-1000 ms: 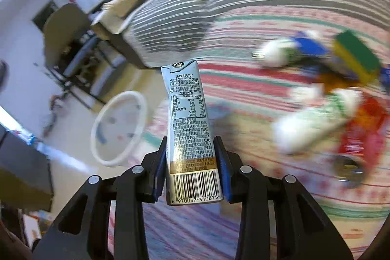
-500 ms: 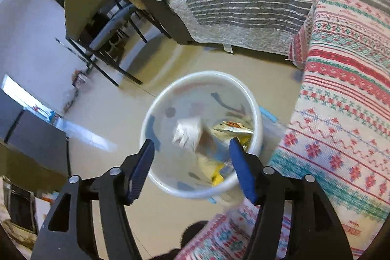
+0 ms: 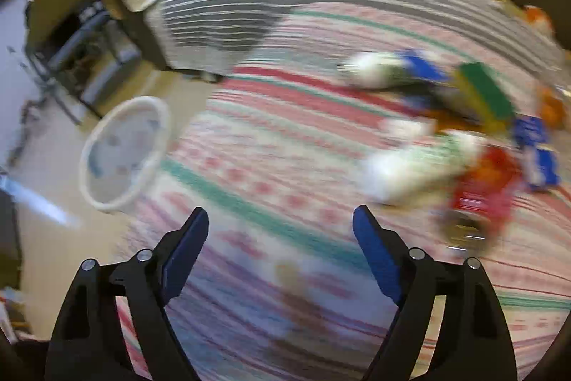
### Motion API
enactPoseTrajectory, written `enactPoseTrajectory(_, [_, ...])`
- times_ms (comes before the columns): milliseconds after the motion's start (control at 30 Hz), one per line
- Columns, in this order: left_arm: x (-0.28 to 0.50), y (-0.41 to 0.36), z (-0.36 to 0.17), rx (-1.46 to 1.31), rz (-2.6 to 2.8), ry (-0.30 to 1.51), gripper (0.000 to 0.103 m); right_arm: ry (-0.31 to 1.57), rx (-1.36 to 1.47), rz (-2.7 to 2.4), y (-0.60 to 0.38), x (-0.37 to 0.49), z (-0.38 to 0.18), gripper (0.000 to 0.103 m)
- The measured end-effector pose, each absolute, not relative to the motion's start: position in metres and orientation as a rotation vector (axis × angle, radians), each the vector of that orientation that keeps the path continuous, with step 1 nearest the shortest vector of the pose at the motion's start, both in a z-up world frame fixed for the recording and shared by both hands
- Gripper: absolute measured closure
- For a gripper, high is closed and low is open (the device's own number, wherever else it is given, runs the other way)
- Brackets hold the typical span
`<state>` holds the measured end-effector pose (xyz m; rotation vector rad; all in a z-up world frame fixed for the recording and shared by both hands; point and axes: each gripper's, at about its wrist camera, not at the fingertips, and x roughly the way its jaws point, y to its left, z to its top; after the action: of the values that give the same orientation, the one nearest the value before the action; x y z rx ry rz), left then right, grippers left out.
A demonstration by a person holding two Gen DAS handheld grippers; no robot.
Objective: Collect trash
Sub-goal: 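Grasp the blue snack box with the left gripper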
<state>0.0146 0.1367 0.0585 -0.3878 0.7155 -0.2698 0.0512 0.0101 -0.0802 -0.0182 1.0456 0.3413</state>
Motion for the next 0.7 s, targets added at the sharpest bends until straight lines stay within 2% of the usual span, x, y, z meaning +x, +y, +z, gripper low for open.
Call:
enactPoseTrajectory(100, [0.024, 0.122, 0.047, -0.359, -0.26, 0.752, 0.038, 1.025, -0.011, 0.253, -0.037, 0.051, -0.078, 0.02])
enactPoseTrajectory(167, [0.029, 0.112, 0.04, -0.331, -0.247, 0.777, 0.029, 1.022, 0.025, 0.202, -0.071, 0.051, -0.078, 0.02])
enactPoseTrajectory(233, [0.036, 0.099, 0.027, -0.298, -0.225, 0.812, 0.026, 1.024, 0.039, 0.133, -0.091, 0.055, -0.075, 0.02])
enactPoseTrajectory(533, [0.087, 0.055, -0.035, -0.265, -0.176, 0.994, 0.025, 0.944, 0.303, 0.002, -0.196, 0.058, -0.047, 0.017])
enactPoseTrajectory(700, [0.125, 0.035, -0.049, -0.309, -0.133, 1.039, 0.026, 0.922, 0.323, -0.074, -0.233, 0.065, -0.047, 0.017])
